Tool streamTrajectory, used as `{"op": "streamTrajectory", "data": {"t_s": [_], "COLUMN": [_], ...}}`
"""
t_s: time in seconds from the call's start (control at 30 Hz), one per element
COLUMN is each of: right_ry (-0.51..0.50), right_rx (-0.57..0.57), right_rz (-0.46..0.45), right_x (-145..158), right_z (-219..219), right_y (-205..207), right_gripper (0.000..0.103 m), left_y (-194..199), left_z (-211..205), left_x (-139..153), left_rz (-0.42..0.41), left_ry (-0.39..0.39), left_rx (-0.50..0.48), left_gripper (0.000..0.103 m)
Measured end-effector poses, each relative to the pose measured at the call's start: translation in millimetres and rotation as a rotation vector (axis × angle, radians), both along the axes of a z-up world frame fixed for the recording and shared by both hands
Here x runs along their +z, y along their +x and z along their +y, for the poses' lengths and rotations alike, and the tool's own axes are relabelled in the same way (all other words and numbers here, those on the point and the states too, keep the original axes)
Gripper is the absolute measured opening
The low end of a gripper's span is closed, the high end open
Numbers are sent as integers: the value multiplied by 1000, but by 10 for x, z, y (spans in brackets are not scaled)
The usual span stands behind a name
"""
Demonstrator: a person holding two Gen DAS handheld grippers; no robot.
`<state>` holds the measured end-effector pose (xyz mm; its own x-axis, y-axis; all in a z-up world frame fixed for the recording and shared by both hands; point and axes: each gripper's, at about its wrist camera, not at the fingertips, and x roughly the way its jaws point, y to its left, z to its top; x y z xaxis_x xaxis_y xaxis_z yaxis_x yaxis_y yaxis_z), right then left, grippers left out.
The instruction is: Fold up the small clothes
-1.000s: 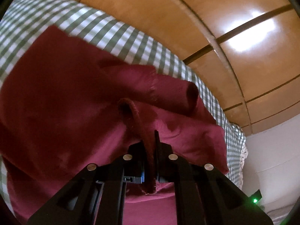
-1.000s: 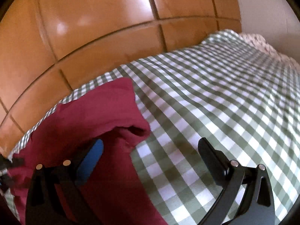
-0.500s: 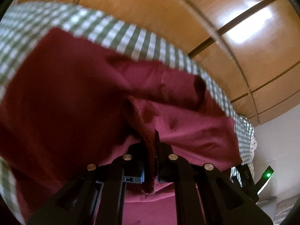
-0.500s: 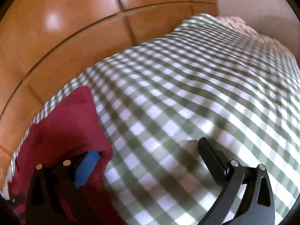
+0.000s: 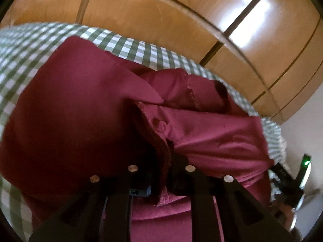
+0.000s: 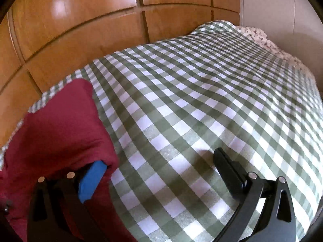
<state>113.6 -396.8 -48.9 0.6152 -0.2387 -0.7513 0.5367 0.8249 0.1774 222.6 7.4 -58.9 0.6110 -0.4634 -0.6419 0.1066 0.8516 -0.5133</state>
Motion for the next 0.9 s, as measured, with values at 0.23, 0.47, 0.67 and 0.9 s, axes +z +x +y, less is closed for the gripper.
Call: {"op": "streamTrajectory", "data": {"t_s": [0.23, 0.47, 0.67, 0.9], "right_ry": [59, -170, -319, -276], "right_rx": [14, 166, 330, 154], "right_rz": [-145, -202, -8, 166], "right_x": [210, 727, 502, -20], "right_z": [32, 433, 663, 214], "right_y": [-416, -23, 836, 981], "right_gripper": [101, 101, 101, 101], "left_y": [-40, -41, -27, -29], "left_z": [3, 1, -6, -37], "left_x": [22, 19, 3, 11], "left_rz": [-25, -28, -28, -43], "left_ry": [-13, -6, -9, -13], "left_rx": [6, 6, 7, -20], "left_gripper": [16, 16, 16, 27]}}
